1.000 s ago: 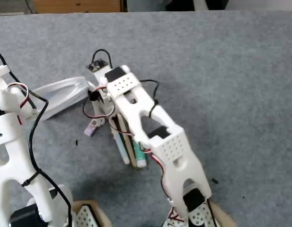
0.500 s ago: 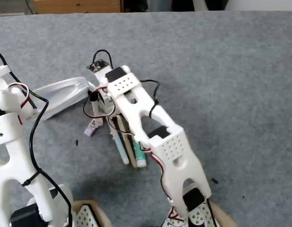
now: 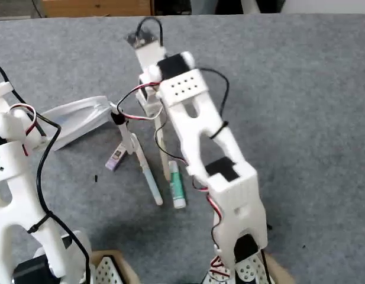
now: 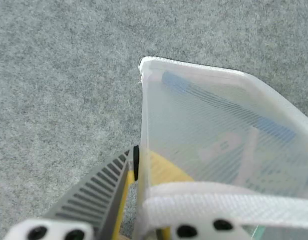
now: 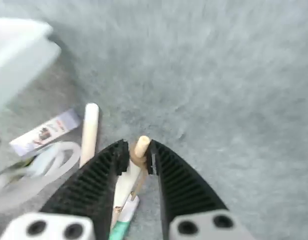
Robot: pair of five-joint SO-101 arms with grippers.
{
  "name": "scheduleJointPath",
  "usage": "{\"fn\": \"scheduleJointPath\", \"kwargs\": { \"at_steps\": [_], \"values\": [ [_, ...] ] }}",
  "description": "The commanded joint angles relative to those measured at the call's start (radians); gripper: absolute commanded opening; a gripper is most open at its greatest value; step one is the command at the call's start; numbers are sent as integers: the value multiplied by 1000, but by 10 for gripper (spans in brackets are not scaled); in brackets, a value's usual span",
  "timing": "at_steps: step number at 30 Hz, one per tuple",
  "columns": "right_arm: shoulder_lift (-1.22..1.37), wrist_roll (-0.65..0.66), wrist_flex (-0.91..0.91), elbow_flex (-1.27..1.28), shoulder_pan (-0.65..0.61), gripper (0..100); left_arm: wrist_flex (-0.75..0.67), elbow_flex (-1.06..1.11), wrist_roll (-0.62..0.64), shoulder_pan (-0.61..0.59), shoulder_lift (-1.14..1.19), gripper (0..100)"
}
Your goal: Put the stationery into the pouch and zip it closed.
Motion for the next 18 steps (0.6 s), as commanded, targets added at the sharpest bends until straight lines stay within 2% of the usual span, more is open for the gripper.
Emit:
{"fn": "scheduleJointPath", "kwargs": {
  "at_steps": [1,8,18],
  "values": [
    [-147,17,20,-130,8,12,-8,-1,5,-16,-11,29],
    [-303,17,20,-305,-14,12,-8,5,5,-12,-11,29],
    [-432,18,12,-532,-137,12,-15,36,-20,-10,-11,29]
  ]
}}
